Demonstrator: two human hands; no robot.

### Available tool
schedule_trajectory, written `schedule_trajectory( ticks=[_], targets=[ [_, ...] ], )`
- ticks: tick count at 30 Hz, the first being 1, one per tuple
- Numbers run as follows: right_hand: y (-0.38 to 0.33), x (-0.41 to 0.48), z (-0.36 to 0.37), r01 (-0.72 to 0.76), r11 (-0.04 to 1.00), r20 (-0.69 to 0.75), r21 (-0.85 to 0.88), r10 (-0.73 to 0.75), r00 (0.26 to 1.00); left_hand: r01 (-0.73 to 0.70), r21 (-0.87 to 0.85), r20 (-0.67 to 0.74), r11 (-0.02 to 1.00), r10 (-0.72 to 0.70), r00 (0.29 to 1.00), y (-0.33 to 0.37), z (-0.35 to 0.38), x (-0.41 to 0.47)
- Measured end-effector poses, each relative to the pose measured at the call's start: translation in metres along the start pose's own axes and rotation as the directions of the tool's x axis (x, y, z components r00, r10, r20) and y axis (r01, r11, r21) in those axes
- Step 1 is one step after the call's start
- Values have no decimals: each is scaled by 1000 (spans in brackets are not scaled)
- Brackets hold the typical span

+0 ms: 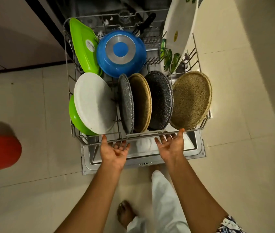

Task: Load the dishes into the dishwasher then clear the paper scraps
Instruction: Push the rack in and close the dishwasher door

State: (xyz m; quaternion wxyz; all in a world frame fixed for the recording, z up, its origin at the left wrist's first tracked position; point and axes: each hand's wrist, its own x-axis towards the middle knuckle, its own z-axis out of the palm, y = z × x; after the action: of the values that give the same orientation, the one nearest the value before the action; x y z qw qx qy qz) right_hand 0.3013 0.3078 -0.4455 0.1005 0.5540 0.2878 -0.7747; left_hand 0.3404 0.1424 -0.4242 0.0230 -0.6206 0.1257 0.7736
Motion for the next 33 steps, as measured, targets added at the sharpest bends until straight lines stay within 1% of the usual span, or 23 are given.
schedule_trajectory(
  ticks=[4,9,15,20,26,33],
  targets=[
    [-2,5,3,-8,1000,20,-13,8,1000,43,-85,-2,995,-44,999,8,6,5],
    [-15,20,23,-6,996,60,-85,11,998,31,-106,19,994,-29,999,20,32,11],
    [-43,38,89,11,992,152,-124,8,988,-3,-85,127,996,13,992,48,91,30],
    [-62,61,144,29,984,214,-176,9,977,-71,-59,206,996,82,975,71,143,49],
    [-79,78,213,48,979,266,-198,6,964,-130,-103,284,986,154,946,101,202,66],
    [-99,92,276,132,958,329,-255,-42,943,-196,-58,364,979,204,909,131,263,86]
  ],
)
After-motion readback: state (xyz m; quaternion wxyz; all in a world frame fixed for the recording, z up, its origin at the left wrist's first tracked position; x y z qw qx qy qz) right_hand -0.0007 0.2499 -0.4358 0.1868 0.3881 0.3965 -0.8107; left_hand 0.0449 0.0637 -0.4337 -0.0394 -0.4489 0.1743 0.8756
